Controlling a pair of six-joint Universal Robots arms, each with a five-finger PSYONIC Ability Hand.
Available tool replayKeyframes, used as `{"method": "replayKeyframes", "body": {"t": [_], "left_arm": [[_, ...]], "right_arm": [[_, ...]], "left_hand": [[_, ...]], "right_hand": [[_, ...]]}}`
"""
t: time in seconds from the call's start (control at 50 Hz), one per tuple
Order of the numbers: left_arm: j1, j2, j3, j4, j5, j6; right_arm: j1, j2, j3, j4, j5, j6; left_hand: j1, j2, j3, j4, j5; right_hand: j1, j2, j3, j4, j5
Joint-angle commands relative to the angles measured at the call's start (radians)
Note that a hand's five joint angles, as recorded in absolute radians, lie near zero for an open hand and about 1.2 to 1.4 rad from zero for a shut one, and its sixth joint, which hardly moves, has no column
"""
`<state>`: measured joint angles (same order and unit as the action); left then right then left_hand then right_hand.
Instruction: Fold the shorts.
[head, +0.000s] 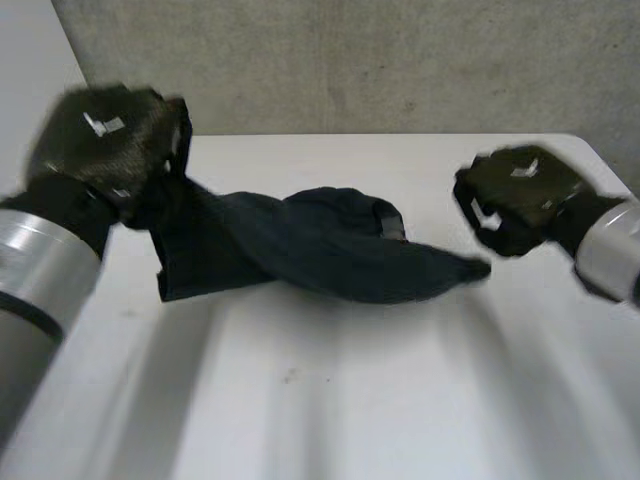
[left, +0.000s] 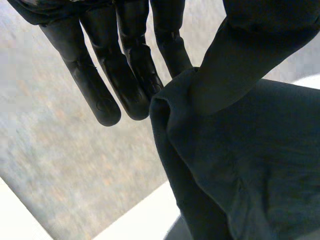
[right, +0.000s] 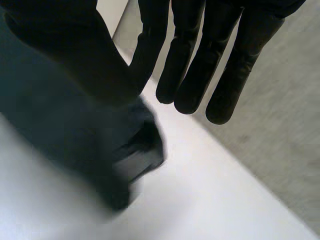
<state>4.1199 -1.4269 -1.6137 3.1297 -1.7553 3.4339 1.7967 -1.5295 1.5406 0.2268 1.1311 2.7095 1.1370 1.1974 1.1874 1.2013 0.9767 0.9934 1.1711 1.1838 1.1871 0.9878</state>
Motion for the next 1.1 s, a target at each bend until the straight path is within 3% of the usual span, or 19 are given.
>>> {"method": "replayKeyframes", "body": {"t": [0.02, 0.16, 0.28, 0.3, 0.32, 0.4, 0.56, 0.68, 0.88, 1.1], "left_arm": [[-0.039, 0.146, 0.148, -0.088, -0.001, -0.004], [-0.032, 0.195, 0.270, -0.100, -0.001, -0.004], [-0.032, 0.119, 0.236, -0.096, 0.002, -0.004], [-0.030, 0.091, 0.221, -0.094, 0.002, -0.004], [-0.027, 0.044, 0.192, -0.091, 0.003, -0.004], [-0.003, -0.062, 0.158, -0.088, -0.001, -0.009], [0.017, -0.234, 0.245, -0.036, -0.001, -0.005], [-0.021, -0.354, 0.429, -0.030, -0.007, 0.001], [-0.055, -0.558, 0.788, -0.051, -0.016, 0.014], [-0.087, -0.584, 0.784, -0.053, -0.023, 0.031]], "right_arm": [[-0.046, -0.219, -0.183, 0.176, -0.007, 0.059], [-0.059, -0.245, -0.304, 0.186, -0.010, 0.130], [-0.045, -0.193, -0.226, 0.186, -0.005, 0.142], [-0.040, -0.175, -0.203, 0.186, 0.001, 0.147], [-0.024, -0.135, -0.154, 0.178, 0.012, 0.162], [0.044, -0.058, -0.026, 0.157, 0.041, 0.248], [0.096, 0.047, 0.145, -0.010, 0.108, 0.361], [0.092, 0.094, 0.156, -0.018, 0.110, 0.392], [0.024, 0.147, 0.159, -0.010, 0.098, 0.644], [0.038, 0.232, 0.102, -0.023, 0.062, 0.861]], "left_hand": [[0.259, 0.199, 0.209, 0.195, 0.245], [0.259, 0.199, 0.209, 0.195, 0.245], [0.259, 0.199, 0.209, 0.195, 0.245], [0.259, 0.199, 0.209, 0.195, 0.245], [0.259, 0.199, 0.209, 0.195, 0.245], [0.259, 0.199, 0.209, 0.195, 0.245], [0.259, 0.199, 0.209, 0.195, 0.245], [0.259, 0.199, 0.209, 0.195, 0.245], [0.259, 0.199, 0.209, 0.195, 0.245], [0.259, 0.199, 0.209, 0.195, 0.245]], "right_hand": [[0.403, 0.225, 0.213, 0.209, 0.234], [0.403, 0.225, 0.213, 0.209, 0.234], [0.403, 0.225, 0.213, 0.209, 0.234], [0.320, 0.142, 0.129, 0.126, 0.151], [0.057, -0.120, -0.133, -0.137, -0.112], [-0.387, -0.565, -0.578, -0.581, -0.556], [-0.673, -0.851, -0.863, -0.867, -0.842], [-0.779, -0.957, -0.969, -0.973, -0.948], [-0.768, -0.945, -0.958, -0.961, -0.936], [-0.768, -0.945, -0.958, -0.961, -0.936]]}}
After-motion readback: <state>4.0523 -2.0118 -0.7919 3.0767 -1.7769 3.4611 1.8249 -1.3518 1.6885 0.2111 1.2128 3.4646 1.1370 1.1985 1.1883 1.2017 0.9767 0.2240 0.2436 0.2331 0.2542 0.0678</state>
